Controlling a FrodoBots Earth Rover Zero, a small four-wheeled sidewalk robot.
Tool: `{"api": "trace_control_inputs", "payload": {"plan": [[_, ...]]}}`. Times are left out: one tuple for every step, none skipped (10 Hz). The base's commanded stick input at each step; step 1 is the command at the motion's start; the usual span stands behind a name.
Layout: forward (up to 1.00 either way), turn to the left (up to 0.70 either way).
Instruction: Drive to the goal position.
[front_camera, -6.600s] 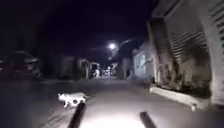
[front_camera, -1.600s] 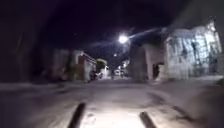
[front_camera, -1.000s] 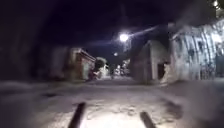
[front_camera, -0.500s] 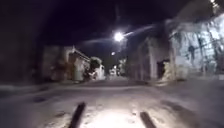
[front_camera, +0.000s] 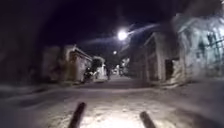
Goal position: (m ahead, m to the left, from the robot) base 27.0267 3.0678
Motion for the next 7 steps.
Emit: {"api": "trace_control_inputs", "payload": {"plan": [[1.0, 0.02], [1.0, 0.02], [1.0, -0.06], [1.0, -0.25], [1.0, -0.38], [1.0, -0.38], [1.0, -0.05]]}}
